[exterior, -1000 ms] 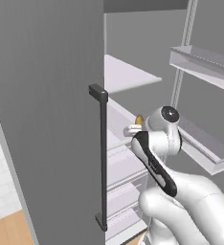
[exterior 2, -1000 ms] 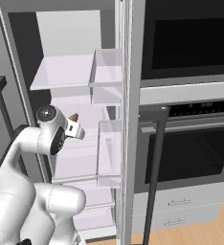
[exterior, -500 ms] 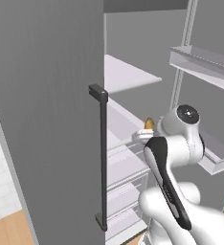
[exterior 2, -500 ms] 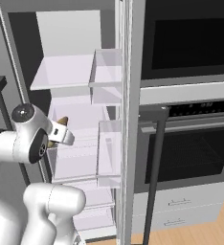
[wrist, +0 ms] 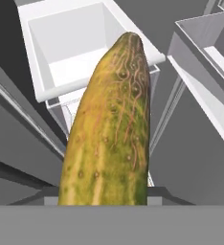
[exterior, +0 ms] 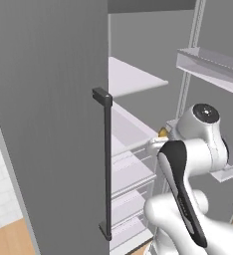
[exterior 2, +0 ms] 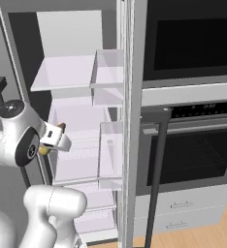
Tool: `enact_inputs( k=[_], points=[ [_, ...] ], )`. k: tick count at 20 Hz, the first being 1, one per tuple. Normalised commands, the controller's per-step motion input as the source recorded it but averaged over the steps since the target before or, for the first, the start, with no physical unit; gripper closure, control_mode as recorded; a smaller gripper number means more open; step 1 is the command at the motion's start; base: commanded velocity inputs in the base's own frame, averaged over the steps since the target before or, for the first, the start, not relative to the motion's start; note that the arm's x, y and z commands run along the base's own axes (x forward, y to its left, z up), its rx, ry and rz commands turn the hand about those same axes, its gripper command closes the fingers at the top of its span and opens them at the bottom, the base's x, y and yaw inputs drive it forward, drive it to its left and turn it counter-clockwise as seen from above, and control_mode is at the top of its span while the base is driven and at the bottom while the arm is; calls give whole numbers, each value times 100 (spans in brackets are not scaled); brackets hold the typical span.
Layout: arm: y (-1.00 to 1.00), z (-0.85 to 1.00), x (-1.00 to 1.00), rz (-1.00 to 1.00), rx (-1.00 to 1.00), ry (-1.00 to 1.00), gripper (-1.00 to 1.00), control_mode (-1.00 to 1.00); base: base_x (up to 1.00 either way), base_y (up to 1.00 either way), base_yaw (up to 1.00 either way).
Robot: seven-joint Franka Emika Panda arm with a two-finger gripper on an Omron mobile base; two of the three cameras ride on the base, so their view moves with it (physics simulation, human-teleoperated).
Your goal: Place one cucumber and one chicken drumstick in each tupperware on the nearby counter, to pack two identical lunches.
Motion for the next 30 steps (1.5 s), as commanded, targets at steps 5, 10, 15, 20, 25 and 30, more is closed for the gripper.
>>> enact_inputs(
  k=[5,10,15,20,25,30],
  points=[
    [0,-2,-8,0,0,0,100,-100,0,0,0],
    [0,0,-5,0,0,0,100,100,-34,0,0],
    [0,0,0,0,0,0,100,100,-100,-13,-10],
    [0,0,0,0,0,0,100,100,-57,-61,-37],
    [0,0,0,0,0,0,100,100,-31,-82,-54],
    [0,0,0,0,0,0,100,100,-11,-64,-54]
  ],
)
